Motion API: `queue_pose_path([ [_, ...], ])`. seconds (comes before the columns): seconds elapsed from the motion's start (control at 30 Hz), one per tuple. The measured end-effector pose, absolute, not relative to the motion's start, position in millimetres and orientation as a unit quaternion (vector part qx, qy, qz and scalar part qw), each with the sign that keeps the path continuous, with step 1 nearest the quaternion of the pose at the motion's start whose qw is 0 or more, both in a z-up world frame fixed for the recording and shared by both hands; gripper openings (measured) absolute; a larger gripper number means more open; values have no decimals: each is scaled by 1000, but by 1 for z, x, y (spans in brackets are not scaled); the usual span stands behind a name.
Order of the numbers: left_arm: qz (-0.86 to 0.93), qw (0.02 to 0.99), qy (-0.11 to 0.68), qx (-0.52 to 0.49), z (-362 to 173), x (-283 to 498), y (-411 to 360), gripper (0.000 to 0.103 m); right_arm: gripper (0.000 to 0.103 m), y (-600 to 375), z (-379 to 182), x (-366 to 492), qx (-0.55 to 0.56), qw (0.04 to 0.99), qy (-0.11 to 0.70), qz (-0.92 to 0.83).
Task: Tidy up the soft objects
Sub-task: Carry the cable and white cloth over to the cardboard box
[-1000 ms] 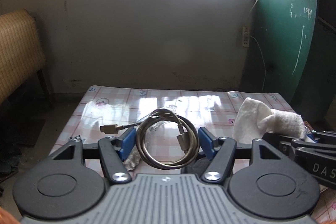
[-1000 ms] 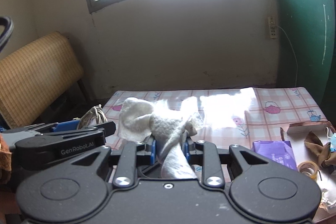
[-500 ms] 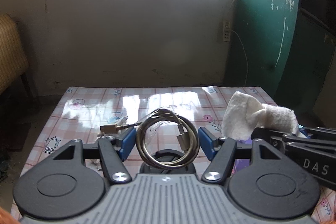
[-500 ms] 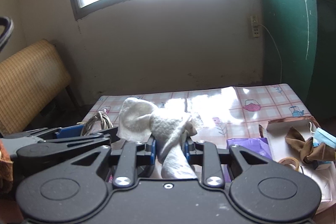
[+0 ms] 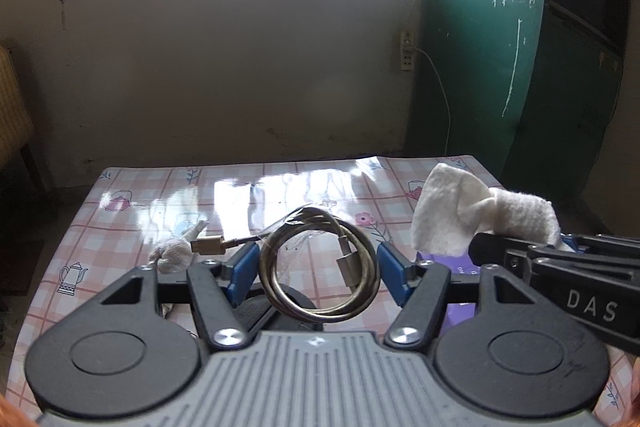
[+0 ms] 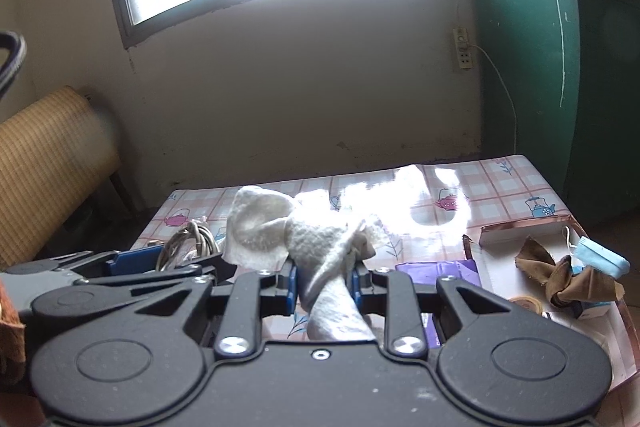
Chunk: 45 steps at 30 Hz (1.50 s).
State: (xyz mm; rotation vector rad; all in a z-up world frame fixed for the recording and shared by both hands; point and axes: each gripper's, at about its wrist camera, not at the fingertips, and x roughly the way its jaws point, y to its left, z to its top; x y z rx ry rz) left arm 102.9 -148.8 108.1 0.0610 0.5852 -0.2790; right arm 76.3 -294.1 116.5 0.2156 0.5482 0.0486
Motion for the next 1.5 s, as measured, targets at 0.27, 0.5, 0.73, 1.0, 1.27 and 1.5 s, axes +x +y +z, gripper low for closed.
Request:
queue_pose_path([
  [0.27,-155,944,290,35,105,102,-167,66,30,-309,116,70,112,957,269,10],
  [0.5,-167,941,291,42,102,102,-181,66,30,-329,116,64,116,957,267,-5],
  [0.73,-177,938,294,46,98,104,-194,66,30,-349,115,60,122,956,266,-21],
  [1.0,-191,935,294,51,95,104,-212,66,30,-366,111,55,129,955,266,-36],
  [1.27,-204,931,297,54,91,104,-227,66,30,-382,109,54,133,954,265,-47],
  [1.5,-220,927,298,58,89,103,-241,66,30,-393,106,52,138,952,267,-62],
])
